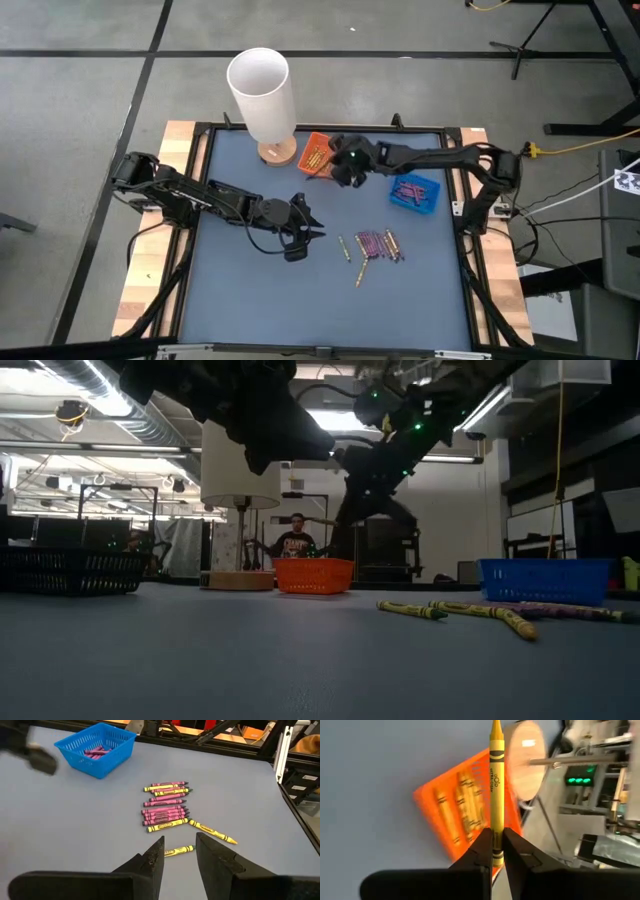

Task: Sort crayons
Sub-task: Put the yellow crayon into the orange basket, then put the green crayon into the black basket

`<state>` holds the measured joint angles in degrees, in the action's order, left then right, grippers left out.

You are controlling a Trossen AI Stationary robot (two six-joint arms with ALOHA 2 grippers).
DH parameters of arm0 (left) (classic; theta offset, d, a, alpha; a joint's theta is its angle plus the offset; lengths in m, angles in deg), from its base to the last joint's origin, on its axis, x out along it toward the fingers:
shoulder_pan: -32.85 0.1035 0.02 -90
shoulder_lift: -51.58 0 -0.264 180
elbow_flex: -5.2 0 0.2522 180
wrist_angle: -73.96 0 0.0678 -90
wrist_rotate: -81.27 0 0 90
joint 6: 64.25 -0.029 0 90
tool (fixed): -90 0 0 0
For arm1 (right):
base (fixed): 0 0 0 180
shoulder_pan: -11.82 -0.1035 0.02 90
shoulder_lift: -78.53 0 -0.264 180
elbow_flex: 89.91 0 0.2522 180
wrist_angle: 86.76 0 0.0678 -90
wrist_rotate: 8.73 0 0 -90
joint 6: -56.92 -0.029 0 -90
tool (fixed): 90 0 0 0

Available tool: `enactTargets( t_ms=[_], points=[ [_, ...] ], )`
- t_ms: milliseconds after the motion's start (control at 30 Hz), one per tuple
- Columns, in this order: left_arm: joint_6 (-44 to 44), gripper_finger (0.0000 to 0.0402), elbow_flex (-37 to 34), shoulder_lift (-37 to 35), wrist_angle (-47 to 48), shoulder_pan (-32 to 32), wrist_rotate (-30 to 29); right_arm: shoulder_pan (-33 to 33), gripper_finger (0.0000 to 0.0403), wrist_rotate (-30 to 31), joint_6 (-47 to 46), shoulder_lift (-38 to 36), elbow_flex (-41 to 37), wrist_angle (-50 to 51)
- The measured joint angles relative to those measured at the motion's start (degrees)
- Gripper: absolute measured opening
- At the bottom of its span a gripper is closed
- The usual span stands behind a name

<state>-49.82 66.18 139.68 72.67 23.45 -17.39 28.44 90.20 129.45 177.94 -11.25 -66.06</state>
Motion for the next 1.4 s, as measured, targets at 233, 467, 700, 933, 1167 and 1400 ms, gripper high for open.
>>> enactTargets(
  t_ms=[233,467,700,933,1167,1400],
  points=[
    [0.02,0.0098,0.00,0.00,0.01,0.02,-2.42,2.84,0.0028,-3.45,0.00,2.82,-0.01,-5.24],
    [0.04,0.0098,0.00,0.00,0.00,-0.05,-2.37,2.95,0.0028,-3.02,-0.02,4.79,0.01,-8.92],
    [0.05,0.0098,0.00,0.00,0.02,-0.05,-2.39,2.93,0.0028,-2.18,-0.02,4.79,0.01,-10.22],
    [0.17,0.0098,0.00,0.00,0.01,-0.05,-2.39,2.93,0.0050,-2.00,-0.01,4.79,-0.01,-10.52],
    [0.18,0.0098,0.00,0.00,0.00,-0.05,-2.39,2.91,0.0128,-2.01,-0.02,4.79,-0.01,-10.49],
    [0.07,0.0098,0.00,0.00,0.02,-0.05,-2.39,2.91,0.0154,-1.19,-0.02,4.79,-0.01,-10.47]
  ],
)
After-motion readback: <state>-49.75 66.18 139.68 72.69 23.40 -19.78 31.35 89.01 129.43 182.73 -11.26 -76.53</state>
